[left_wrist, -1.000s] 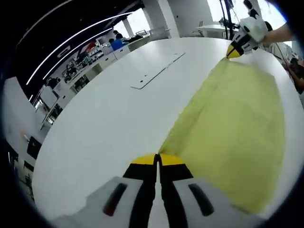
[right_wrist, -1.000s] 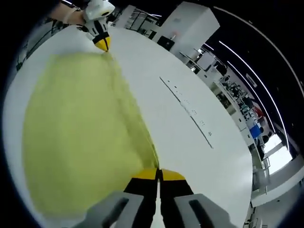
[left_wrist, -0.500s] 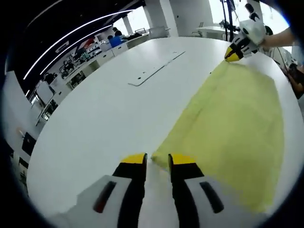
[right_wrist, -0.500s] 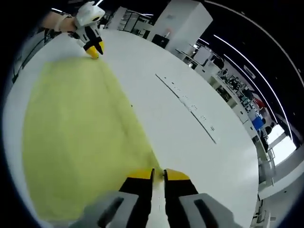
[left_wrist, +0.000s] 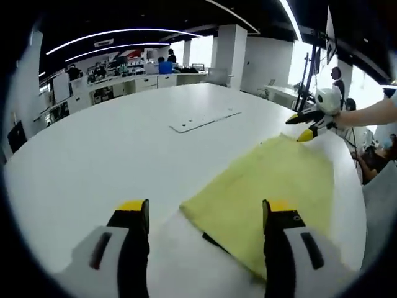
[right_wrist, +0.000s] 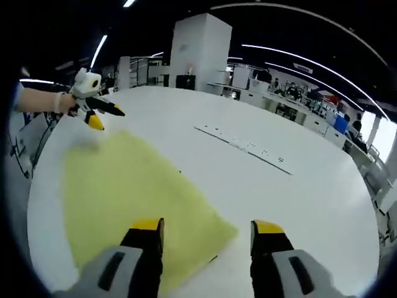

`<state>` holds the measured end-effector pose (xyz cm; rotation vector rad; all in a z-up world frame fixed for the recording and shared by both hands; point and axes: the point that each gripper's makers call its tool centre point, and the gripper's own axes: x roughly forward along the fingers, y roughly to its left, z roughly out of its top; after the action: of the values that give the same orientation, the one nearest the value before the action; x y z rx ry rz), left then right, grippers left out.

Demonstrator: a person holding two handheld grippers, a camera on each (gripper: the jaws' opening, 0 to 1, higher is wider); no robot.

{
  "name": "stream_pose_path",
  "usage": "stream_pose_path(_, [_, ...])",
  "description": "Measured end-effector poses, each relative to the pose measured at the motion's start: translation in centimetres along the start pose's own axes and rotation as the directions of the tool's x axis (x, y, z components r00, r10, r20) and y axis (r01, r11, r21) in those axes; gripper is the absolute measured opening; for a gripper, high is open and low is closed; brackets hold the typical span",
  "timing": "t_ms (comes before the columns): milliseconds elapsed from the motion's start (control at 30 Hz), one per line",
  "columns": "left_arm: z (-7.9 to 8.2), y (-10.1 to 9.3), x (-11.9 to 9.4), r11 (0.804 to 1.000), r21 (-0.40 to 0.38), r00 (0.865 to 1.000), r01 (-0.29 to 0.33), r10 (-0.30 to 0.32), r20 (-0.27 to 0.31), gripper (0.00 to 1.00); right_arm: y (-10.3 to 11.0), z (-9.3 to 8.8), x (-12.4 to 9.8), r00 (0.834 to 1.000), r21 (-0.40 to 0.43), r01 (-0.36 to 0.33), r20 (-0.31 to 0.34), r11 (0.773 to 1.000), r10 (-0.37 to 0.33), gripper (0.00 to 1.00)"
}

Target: Fold the garment on the visible template until the final outline fits inside the template.

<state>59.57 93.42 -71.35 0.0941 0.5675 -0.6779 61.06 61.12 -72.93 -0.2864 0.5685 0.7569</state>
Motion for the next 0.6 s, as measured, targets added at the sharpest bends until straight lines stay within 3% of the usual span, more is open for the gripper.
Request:
stream_pose_path(100, [-0.2, -0.2, -0.6, 1.0, -0.016, 1.0, 0.017, -0.017, 0.001, 0.92, 0.6, 0.1, -0.3, 1.0, 0.003, -0.018, 0.006, 1.0, 0.018, 0.69])
stream_pose_path(200, [0.4, -0.8, -1.1, 0.999, -0.033, 0.999, 0.038, -0.038, 0.026, 0.99, 1.4, 0.3, -0.6, 0.999, 0.014, -0.039, 0.016, 0.999, 0.039, 0.79])
stream_pose_path(400, [0.5, -2.1, -1.6, 0.998, -0.011, 0.998, 0.069, -0.068, 0.016, 0.99, 1.9, 0.6, -1.0, 0.999, 0.005, -0.045, 0.017, 0.999, 0.045, 1.0])
stream_pose_path(600, [0.3, -3.2, -2.5, 0.996, 0.004, 0.996, 0.088, -0.088, 0.003, 0.96, 2.0, 0.5, -2.4, 0.999, 0.002, -0.034, 0.012, 0.999, 0.034, 1.0])
